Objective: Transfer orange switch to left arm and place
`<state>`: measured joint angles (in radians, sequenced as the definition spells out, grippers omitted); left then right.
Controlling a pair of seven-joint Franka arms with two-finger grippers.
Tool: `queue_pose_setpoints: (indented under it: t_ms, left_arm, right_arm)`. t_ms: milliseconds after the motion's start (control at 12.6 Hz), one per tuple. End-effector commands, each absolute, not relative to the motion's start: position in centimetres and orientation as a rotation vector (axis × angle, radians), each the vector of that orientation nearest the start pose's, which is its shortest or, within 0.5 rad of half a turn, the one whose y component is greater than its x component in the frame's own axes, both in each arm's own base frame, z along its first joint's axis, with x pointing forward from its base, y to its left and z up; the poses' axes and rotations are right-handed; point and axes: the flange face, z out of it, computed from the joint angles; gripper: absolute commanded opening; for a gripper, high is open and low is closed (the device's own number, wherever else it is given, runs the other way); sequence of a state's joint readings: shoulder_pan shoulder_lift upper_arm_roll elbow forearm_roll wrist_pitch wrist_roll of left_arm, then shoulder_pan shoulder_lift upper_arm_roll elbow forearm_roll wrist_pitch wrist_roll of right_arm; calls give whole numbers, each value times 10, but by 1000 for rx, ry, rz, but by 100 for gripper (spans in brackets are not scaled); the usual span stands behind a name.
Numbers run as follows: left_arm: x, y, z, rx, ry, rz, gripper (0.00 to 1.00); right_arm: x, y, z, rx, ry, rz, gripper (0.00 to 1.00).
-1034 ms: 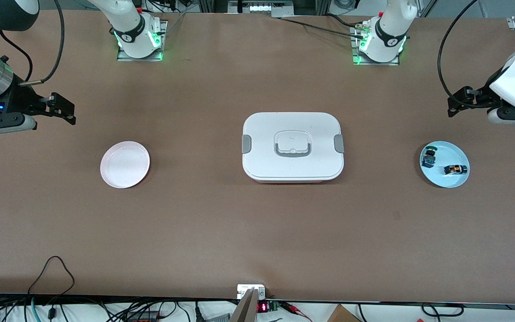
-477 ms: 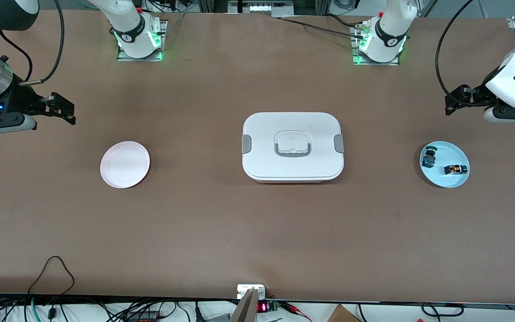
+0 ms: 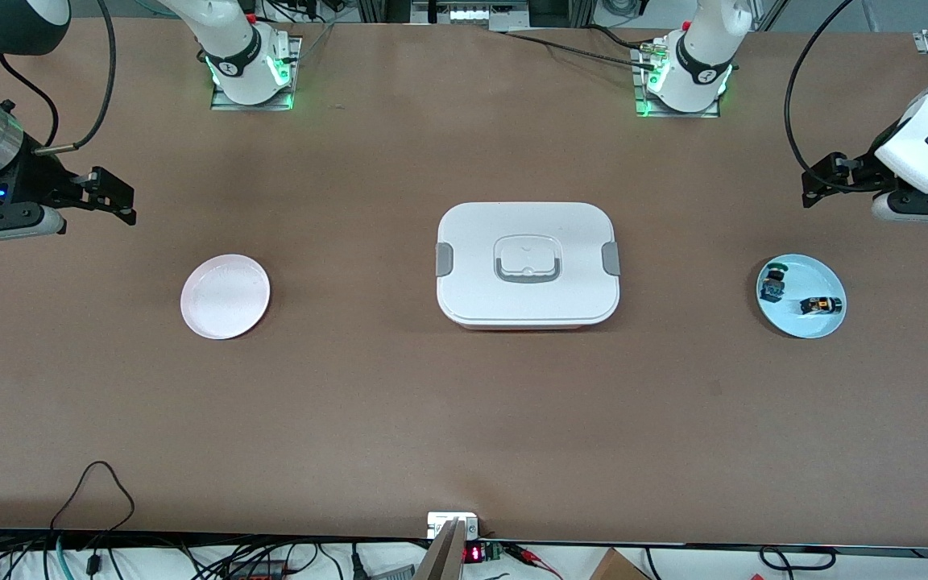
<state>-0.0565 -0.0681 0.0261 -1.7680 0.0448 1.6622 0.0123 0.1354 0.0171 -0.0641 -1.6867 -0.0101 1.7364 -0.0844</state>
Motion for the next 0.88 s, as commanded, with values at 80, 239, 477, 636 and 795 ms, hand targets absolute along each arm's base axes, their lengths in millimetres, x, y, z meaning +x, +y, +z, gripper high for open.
queue_pose_setpoints:
  t_ms: [80, 239, 477, 636, 795]
  left_arm:
    - [538, -12, 582, -3105, 81, 69, 100]
    - [538, -12, 582, -3105, 81, 69, 100]
    - [538, -12, 582, -3105, 81, 69, 100]
    - [538, -11, 582, -3106, 79, 69, 100]
    - [538, -10, 582, -3106, 76, 69, 100]
  right_arm:
    - [573, 41, 580, -3131, -252, -70, 100]
    - [574, 41, 580, -3131, -250, -72, 100]
    - [575, 42, 581, -3130, -255, -96, 100]
    - [575, 42, 581, -3131, -255, -92, 100]
    - [574, 44, 581, -3130, -260, -87, 100]
